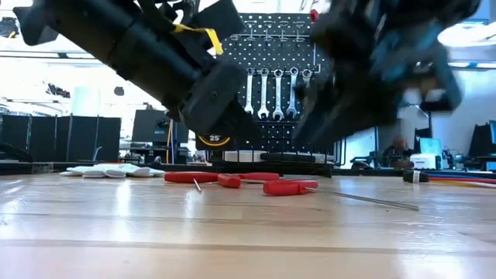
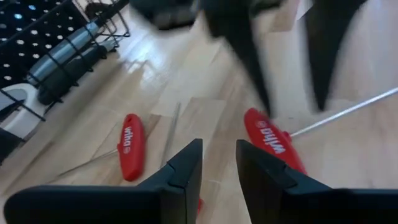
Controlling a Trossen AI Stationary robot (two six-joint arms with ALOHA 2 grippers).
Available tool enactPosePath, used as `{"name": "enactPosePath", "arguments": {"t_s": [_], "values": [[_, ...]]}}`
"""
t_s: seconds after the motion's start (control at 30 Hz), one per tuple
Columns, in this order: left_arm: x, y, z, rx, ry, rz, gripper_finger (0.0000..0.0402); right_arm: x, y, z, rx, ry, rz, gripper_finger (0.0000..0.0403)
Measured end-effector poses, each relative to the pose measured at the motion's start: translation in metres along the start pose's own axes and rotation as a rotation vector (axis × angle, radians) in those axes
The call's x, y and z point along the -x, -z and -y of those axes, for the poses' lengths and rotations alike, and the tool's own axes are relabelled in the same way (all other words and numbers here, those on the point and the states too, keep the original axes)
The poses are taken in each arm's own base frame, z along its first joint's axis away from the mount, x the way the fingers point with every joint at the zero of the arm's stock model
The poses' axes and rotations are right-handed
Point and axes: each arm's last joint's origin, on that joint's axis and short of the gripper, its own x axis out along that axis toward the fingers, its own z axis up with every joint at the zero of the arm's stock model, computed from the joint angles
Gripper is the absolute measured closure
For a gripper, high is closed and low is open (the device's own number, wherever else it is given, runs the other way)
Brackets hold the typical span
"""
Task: Hang tools onto peg board
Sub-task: Hang the red allen wrench on the peg board
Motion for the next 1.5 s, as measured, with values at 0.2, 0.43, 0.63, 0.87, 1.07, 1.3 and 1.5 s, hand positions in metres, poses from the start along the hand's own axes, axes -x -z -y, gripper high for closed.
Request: {"name": "enactPosePath", "arguments": {"t_s": [0.2,0.43,0.63,0.87,1.07,1.3,1.5], "values": [[0.000,0.000,0.000,-0.002,0.004,-0.004,0.0306,-0.021,0.028,0.029,-0.043,-0.028,-0.055,0.0184],[0.000,0.001,0.000,0.002,0.003,-0.006,0.0306,-0.041,0.042,0.029,-0.020,-0.041,-0.067,0.0212],[0.000,0.001,0.000,0.004,0.003,-0.010,0.0306,-0.044,0.043,0.030,-0.039,-0.024,-0.066,0.0316],[0.004,0.006,-0.001,0.007,-0.093,-0.002,0.0306,-0.016,0.032,0.030,-0.021,0.208,-0.108,0.0316],[0.011,0.007,0.004,-0.060,-0.080,0.006,0.0306,0.028,0.020,0.009,0.092,0.580,-0.112,0.0316],[0.009,-0.006,0.009,-0.033,0.026,0.069,0.0306,0.067,-0.016,-0.038,0.264,0.862,0.027,0.0316],[0.001,-0.024,0.007,0.036,0.129,0.161,0.0306,0.077,-0.035,-0.076,0.419,0.926,0.139,0.0316]]}}
